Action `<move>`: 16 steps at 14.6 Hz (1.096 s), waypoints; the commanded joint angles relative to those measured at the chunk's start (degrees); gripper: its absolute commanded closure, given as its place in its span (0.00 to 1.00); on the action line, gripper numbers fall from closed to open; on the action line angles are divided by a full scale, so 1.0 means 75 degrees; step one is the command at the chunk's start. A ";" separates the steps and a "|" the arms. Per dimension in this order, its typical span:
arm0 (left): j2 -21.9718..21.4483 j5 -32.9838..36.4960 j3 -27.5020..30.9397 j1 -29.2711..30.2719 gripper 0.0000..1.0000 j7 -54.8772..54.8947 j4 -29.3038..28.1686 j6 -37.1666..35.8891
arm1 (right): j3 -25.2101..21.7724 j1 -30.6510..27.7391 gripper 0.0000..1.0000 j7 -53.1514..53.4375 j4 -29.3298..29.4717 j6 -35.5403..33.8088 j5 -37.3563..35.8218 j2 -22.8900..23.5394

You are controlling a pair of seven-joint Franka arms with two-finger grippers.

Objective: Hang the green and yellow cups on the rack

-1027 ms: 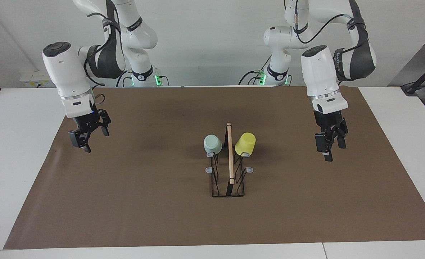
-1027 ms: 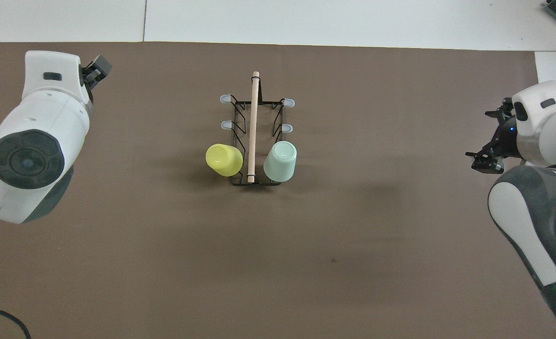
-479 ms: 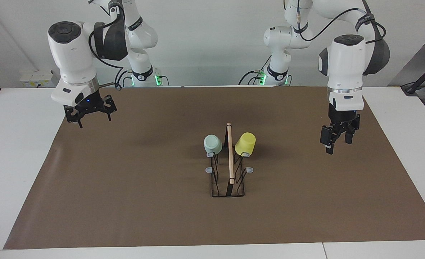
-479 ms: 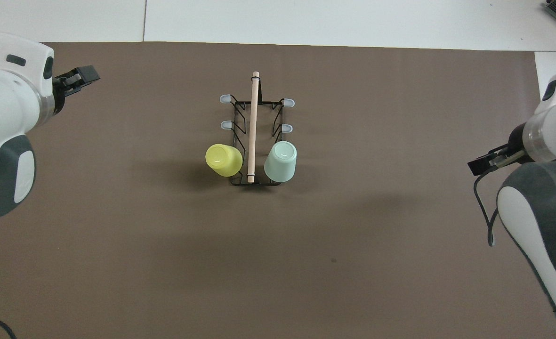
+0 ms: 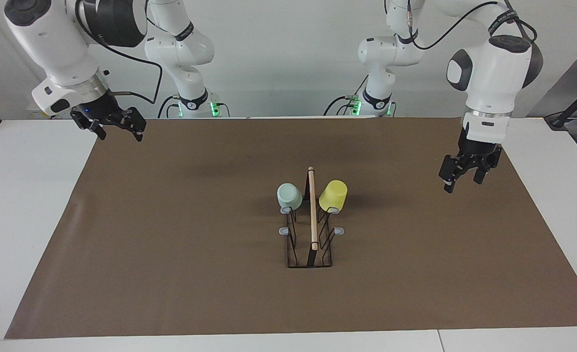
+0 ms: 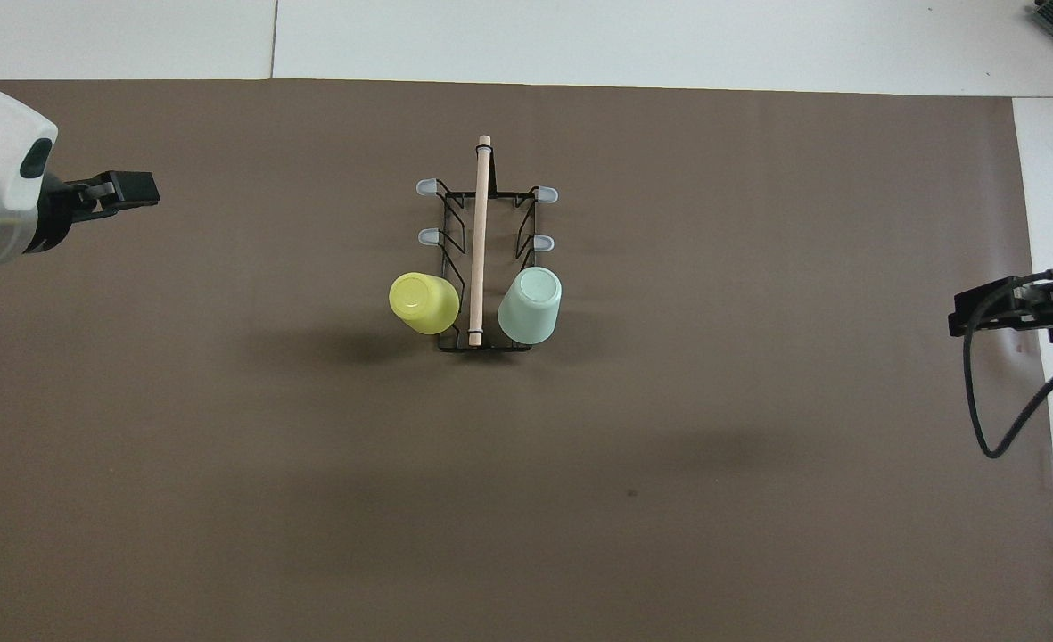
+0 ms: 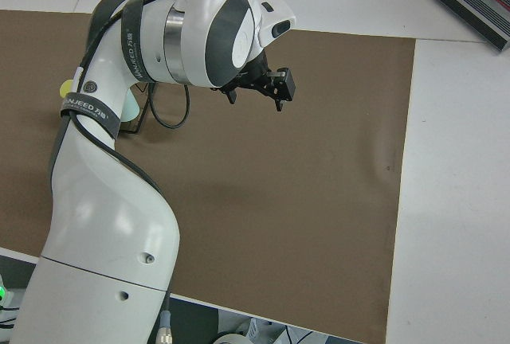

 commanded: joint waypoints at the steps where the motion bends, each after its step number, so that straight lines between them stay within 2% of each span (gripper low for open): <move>1: -0.0424 -0.0231 0.0027 0.0080 0.00 0.1323 0.0041 -0.1105 | 0.0049 0.0005 0.00 0.0302 -0.0303 -0.0334 0.0127 -0.0451; 5: -0.0518 -0.0243 -0.0054 0.0010 0.00 0.2018 0.0532 -0.2442 | 0.0189 0.0052 0.00 0.0209 -0.0470 0.0099 -0.0212 -0.0500; 8: -0.0472 -0.0243 -0.0206 0.0115 0.00 0.2253 0.1082 -0.3343 | 0.0213 0.0122 0.00 0.0197 0.0173 -0.0554 -0.0236 -0.0267; 10: -0.0355 -0.0278 -0.0335 0.0290 0.00 0.2299 0.1574 -0.4058 | 0.0190 0.0088 0.00 0.0209 0.0293 -0.0674 -0.0108 -0.0207; 14: -0.0015 -0.0383 -0.0523 0.0396 0.00 0.2288 0.2348 -0.4809 | 0.0213 0.0134 0.00 0.0209 0.0293 -0.0580 -0.0283 -0.0219; 16: -0.0014 -0.0617 -0.0511 0.0419 0.00 0.2288 0.2374 -0.4893 | 0.0213 0.0146 0.00 0.0220 0.0211 -0.0522 -0.0283 -0.0254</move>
